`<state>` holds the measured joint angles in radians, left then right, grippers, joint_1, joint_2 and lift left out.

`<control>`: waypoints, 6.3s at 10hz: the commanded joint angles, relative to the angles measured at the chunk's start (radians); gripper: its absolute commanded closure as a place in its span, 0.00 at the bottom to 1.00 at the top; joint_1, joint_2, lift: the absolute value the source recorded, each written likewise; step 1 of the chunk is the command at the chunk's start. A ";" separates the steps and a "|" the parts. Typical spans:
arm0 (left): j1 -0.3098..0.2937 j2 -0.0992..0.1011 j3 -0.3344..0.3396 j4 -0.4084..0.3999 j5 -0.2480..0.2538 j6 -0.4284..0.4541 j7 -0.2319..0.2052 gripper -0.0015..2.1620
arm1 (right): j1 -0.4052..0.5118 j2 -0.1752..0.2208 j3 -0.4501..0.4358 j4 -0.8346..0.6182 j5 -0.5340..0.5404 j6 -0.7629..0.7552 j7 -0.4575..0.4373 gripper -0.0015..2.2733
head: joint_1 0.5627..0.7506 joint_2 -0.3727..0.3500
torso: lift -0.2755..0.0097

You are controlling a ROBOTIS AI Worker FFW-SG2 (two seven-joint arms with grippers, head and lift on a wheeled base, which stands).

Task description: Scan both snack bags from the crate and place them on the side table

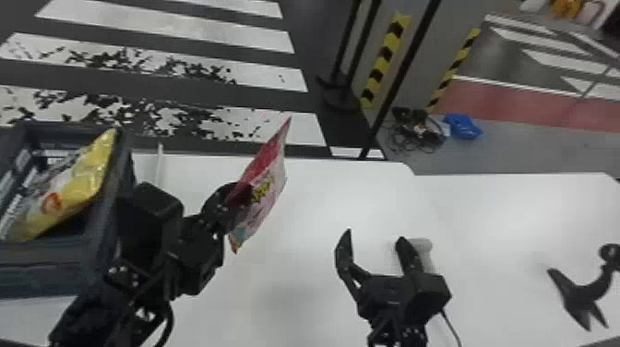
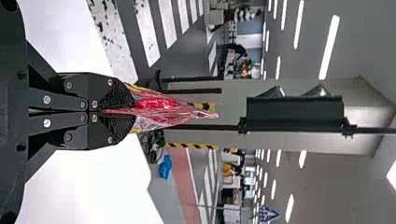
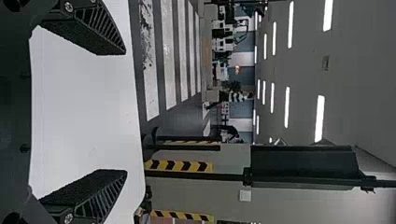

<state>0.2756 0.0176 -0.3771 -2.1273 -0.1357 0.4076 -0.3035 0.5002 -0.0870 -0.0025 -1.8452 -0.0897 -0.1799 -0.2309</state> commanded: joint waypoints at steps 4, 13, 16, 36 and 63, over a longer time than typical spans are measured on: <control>0.002 -0.015 -0.054 0.118 0.123 -0.098 0.006 0.99 | -0.025 0.003 -0.013 0.004 -0.019 0.004 -0.001 0.04 | 0.70 0.03 | 0.63; 0.045 -0.005 0.147 0.299 0.361 -0.255 0.037 0.00 | -0.032 0.006 -0.022 0.007 -0.031 0.001 -0.015 0.04 | 0.70 0.07 | 0.63; 0.059 0.001 0.126 0.225 0.318 -0.215 0.078 0.01 | -0.028 0.004 -0.022 0.006 -0.031 0.001 -0.015 0.04 | 0.70 0.05 | 0.63; 0.261 0.042 0.328 -0.020 0.122 -0.365 0.178 0.02 | -0.192 0.010 0.231 0.035 0.119 0.348 0.389 0.99 | 0.70 0.60 | 0.63; 0.283 0.050 0.357 0.007 0.174 -0.384 0.168 0.04 | -0.509 -0.017 0.044 0.425 0.196 0.535 0.530 0.99 | 0.70 0.55 | 0.63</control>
<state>0.5582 0.0675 -0.0209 -2.1199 0.0384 0.0239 -0.1350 -0.0146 -0.0957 0.0603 -1.4206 0.1065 0.3527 0.3000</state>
